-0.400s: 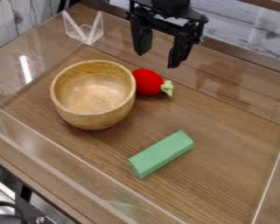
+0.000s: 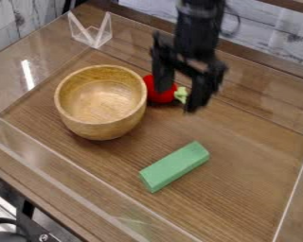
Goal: Put the green object in the brown bowl
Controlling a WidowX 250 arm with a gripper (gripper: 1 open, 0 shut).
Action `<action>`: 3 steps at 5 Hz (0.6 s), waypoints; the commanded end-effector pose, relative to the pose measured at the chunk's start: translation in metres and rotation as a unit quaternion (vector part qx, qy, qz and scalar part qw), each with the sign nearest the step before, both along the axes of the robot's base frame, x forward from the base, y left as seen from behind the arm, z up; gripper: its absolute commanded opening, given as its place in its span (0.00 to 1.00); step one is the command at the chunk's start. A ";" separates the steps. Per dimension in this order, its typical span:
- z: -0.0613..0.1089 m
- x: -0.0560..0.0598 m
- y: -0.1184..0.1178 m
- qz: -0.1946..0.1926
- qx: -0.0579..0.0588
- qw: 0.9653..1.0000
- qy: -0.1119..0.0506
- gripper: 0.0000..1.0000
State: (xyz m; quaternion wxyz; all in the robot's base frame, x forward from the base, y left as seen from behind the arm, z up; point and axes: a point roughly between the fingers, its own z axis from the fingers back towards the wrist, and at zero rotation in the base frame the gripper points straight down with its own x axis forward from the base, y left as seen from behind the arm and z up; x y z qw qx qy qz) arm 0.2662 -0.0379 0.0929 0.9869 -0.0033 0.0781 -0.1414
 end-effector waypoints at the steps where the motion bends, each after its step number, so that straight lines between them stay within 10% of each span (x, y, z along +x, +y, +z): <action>1: -0.010 -0.013 -0.003 -0.059 -0.007 0.998 -0.035 1.00; 3: -0.062 -0.030 -0.011 -0.119 -0.002 0.991 -0.061 1.00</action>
